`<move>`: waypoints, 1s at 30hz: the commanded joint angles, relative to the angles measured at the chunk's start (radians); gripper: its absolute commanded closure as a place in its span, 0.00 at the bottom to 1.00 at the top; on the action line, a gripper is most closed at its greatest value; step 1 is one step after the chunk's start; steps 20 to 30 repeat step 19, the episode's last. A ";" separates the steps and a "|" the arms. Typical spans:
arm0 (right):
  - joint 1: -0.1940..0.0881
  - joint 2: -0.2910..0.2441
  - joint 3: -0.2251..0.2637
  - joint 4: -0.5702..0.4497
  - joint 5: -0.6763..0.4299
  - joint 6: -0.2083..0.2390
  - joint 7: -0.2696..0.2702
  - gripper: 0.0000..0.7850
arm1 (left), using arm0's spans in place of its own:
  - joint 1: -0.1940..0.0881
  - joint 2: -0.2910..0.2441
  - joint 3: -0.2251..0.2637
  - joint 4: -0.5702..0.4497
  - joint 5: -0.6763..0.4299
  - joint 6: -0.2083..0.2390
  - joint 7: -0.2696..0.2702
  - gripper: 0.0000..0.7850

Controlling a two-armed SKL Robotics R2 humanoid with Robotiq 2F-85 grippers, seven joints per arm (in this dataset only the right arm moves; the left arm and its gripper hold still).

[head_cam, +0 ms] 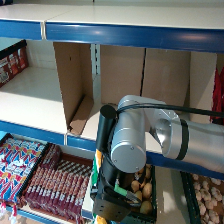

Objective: Pick up yellow crisps

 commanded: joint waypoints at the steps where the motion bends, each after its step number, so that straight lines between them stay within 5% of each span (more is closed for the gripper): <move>1: -0.038 -0.003 0.035 0.000 -0.030 -0.038 0.001 0.99 | 0.000 0.000 0.000 0.000 0.000 0.000 0.000 1.00; 5: -0.071 0.001 0.065 0.000 -0.044 -0.057 0.004 1.00 | 0.000 0.000 0.000 0.000 0.000 0.000 0.000 1.00; 30: -0.086 0.002 0.077 0.000 -0.053 -0.075 0.006 1.00 | 0.000 0.000 0.000 0.000 0.000 0.000 0.000 1.00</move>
